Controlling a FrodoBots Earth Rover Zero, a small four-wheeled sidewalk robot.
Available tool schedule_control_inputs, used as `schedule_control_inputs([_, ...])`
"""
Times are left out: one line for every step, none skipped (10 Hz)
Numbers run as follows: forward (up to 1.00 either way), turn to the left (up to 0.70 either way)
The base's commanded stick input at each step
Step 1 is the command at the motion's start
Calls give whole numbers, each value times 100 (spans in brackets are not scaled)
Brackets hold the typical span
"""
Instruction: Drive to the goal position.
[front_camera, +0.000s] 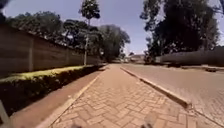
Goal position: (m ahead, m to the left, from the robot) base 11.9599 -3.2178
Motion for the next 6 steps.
schedule_control_inputs([70, 0])
schedule_control_inputs([70, 0])
schedule_control_inputs([70, 0])
schedule_control_inputs([70, 0])
schedule_control_inputs([70, 0])
schedule_control_inputs([70, 0])
